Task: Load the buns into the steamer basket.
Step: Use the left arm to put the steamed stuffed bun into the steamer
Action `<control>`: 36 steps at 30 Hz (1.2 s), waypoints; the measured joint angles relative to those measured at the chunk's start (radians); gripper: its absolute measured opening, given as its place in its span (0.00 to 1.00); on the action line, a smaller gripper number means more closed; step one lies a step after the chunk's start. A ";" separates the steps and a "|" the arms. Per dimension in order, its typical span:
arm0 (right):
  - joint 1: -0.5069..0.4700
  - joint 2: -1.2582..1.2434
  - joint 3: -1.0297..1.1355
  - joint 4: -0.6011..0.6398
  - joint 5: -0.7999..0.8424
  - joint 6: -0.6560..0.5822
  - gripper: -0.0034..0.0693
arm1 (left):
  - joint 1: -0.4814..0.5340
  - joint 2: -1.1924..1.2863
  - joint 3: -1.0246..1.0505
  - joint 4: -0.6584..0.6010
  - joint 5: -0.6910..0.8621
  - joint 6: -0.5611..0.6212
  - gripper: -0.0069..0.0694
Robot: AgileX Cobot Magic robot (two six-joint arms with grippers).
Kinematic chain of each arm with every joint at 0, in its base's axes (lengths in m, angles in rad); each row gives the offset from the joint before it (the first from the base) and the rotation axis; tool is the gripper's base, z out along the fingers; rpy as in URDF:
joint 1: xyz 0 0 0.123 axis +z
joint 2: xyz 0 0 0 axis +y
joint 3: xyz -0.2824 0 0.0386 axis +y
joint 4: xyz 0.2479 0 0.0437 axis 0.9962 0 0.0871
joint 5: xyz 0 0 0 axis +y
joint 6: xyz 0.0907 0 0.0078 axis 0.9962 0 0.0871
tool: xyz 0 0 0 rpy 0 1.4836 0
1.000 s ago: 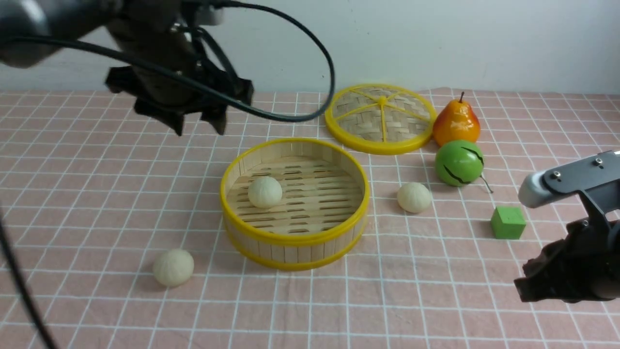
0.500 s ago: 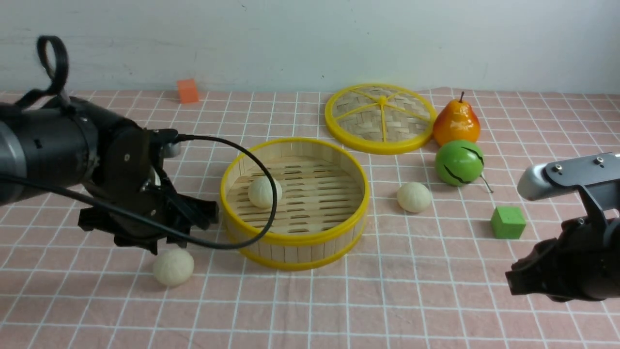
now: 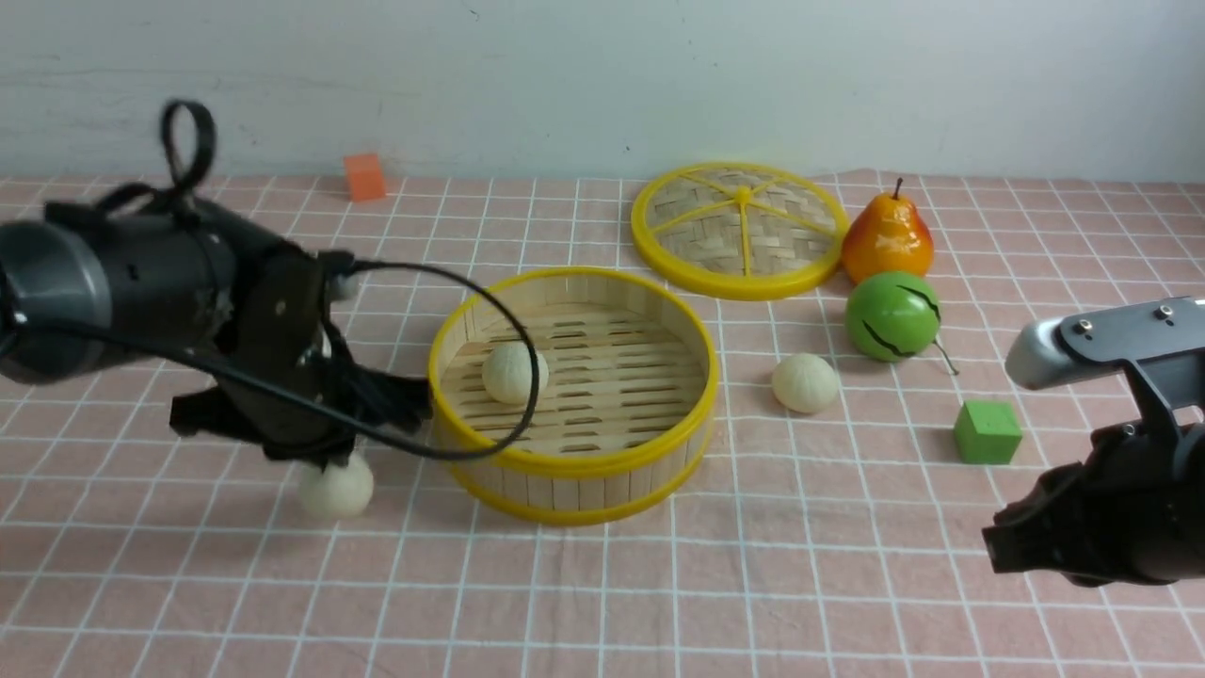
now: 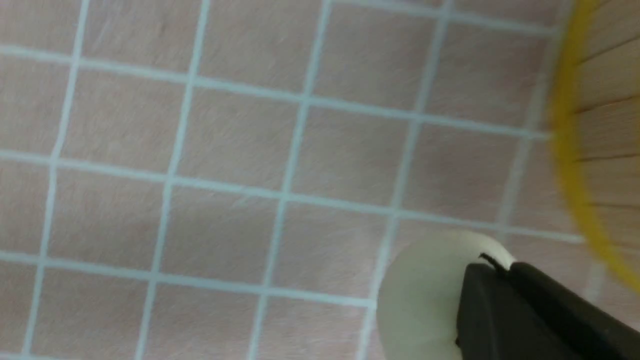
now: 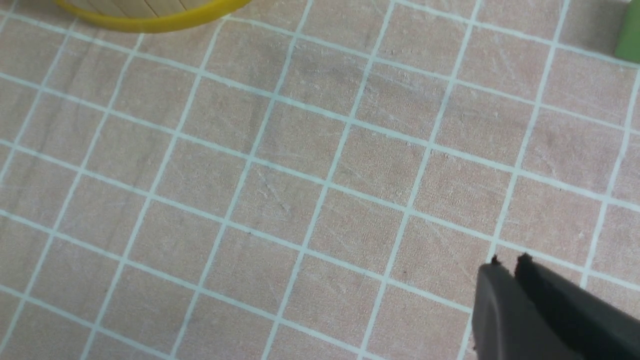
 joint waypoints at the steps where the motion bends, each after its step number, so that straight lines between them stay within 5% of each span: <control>1: 0.000 0.000 0.000 0.000 -0.002 0.000 0.10 | -0.011 -0.030 -0.031 -0.043 0.002 0.049 0.07; 6: 0.000 0.000 0.000 0.000 -0.017 0.000 0.11 | -0.091 -0.077 -0.148 -0.185 -0.030 0.222 0.07; 17: 0.000 0.000 0.000 0.000 -0.020 -0.009 0.12 | -0.138 0.195 -0.159 -0.225 -0.139 0.261 0.09; 24: 0.000 0.000 -0.003 -0.002 0.001 -0.029 0.13 | -0.141 0.232 -0.163 -0.235 -0.151 0.285 0.39; 28: 0.000 0.003 -0.077 0.003 0.071 0.017 0.20 | -0.141 0.158 -0.180 -0.241 -0.080 0.285 0.65; 32: 0.000 0.027 -0.167 0.034 0.016 0.026 0.31 | -0.141 -0.007 -0.181 -0.230 -0.044 0.266 0.70; 36: 0.021 0.085 -0.245 0.101 -0.015 -0.002 0.38 | -0.141 -0.215 -0.156 -0.175 -0.060 0.237 0.59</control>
